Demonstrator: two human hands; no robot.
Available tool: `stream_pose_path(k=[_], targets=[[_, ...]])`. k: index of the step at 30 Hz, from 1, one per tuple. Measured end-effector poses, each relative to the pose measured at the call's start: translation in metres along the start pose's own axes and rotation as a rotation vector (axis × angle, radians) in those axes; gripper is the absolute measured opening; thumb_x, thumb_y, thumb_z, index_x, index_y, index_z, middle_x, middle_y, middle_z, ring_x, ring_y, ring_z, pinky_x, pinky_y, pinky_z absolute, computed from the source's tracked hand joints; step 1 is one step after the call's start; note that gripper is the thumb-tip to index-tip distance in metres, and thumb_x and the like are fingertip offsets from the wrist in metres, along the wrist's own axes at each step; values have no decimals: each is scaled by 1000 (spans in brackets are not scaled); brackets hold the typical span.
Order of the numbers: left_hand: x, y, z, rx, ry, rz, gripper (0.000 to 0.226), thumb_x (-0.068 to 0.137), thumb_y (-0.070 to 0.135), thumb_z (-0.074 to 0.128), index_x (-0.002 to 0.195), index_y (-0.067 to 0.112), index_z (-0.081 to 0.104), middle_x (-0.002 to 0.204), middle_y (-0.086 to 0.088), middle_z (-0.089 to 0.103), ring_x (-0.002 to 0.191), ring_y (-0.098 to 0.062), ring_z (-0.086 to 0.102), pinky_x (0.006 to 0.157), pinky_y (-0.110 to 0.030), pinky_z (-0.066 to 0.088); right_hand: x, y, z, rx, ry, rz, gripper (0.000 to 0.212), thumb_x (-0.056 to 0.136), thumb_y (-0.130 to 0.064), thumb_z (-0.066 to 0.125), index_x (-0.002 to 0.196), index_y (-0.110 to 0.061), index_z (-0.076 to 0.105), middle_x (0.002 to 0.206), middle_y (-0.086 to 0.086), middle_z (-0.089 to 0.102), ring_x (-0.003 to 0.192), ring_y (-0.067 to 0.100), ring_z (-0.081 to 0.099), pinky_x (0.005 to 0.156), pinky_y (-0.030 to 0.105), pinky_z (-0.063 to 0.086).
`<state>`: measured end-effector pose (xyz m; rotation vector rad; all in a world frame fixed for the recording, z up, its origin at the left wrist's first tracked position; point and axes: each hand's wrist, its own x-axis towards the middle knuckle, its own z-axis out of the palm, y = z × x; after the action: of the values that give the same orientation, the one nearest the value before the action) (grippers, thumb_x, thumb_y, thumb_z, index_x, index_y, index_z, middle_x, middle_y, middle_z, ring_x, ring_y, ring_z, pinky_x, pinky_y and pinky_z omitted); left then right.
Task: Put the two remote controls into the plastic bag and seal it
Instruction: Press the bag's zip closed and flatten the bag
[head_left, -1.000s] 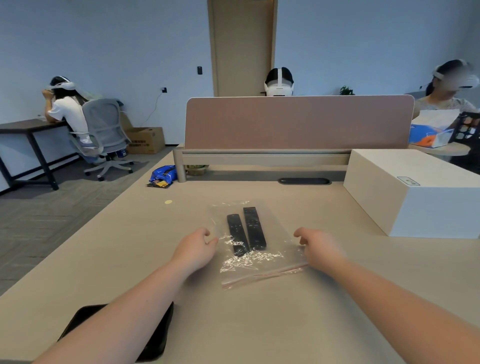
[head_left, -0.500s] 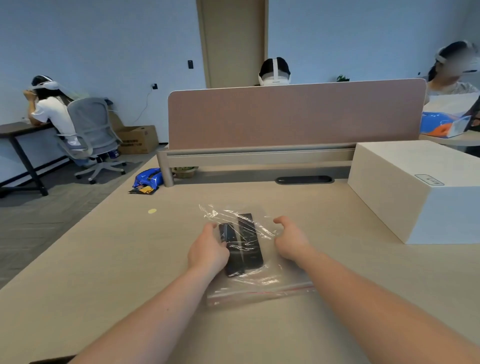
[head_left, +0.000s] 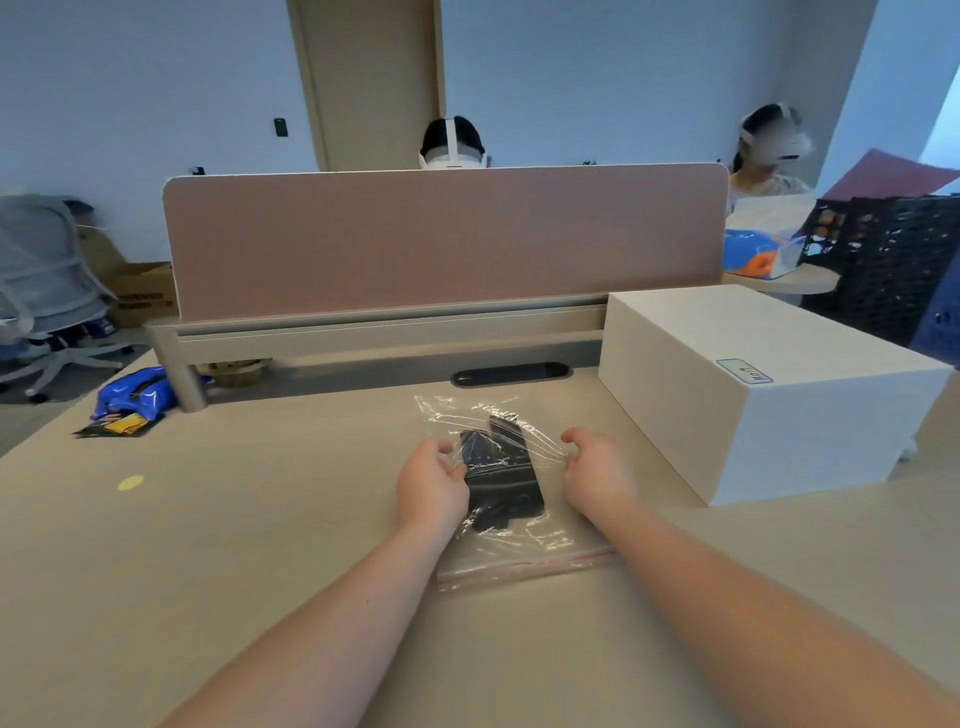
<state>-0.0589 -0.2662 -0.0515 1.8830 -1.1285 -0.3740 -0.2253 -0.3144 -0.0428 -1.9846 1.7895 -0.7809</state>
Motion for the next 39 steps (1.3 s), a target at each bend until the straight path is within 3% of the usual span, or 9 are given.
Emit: stream_pose_path(k=[6, 14, 20, 25, 28, 32, 39], targets=[[22, 26, 44, -28, -36, 31, 22, 88, 11, 58, 110, 10, 59, 79, -4, 56, 76, -21, 51, 73, -28, 40, 36, 20, -17, -122, 94, 21, 34, 88, 2, 43, 118, -5, 59, 118, 18, 62, 108, 36, 56, 90, 41, 50], [43, 44, 75, -21, -58, 67, 24, 88, 12, 59, 113, 10, 59, 99, -15, 68, 92, -30, 61, 78, -31, 44, 70, 29, -29, -221, 156, 24, 30, 87, 2, 46, 112, -4, 61, 111, 21, 64, 106, 38, 57, 86, 37, 50], [46, 47, 84, 8, -66, 88, 29, 88, 15, 60, 117, 10, 57, 103, -15, 67, 95, -29, 61, 82, -33, 46, 64, 34, -25, -432, 139, -29, 30, 86, 8, 39, 110, -4, 51, 119, 18, 50, 115, 35, 43, 87, 40, 45], [37, 43, 79, 74, -49, 146, 37, 88, 19, 57, 124, 12, 51, 118, -13, 58, 104, -30, 58, 87, -37, 47, 58, 42, -22, -504, 119, -133, 21, 93, -9, 44, 112, -7, 52, 123, 14, 49, 116, 33, 42, 93, 40, 42], [30, 39, 72, 112, -37, 148, 38, 89, 22, 56, 126, 13, 50, 120, -11, 55, 104, -32, 58, 88, -40, 50, 50, 44, -27, -443, 26, -138, 28, 97, -24, 40, 112, -5, 55, 123, 14, 54, 116, 32, 46, 96, 39, 40], [15, 34, 60, 141, -52, 135, 38, 90, 24, 52, 126, 14, 49, 121, -12, 55, 108, -32, 56, 91, -42, 49, 33, 48, -34, -423, -32, -115, 33, 98, -25, 36, 112, -3, 56, 122, 15, 56, 116, 32, 47, 95, 37, 41], [-19, 19, 30, 172, -44, 110, 28, 89, 22, 53, 115, 12, 55, 114, -11, 60, 104, -31, 58, 85, -39, 48, -9, 51, -34, -345, 30, -107, 34, 99, -26, 34, 97, -3, 59, 108, 15, 61, 101, 34, 57, 83, 39, 47]])
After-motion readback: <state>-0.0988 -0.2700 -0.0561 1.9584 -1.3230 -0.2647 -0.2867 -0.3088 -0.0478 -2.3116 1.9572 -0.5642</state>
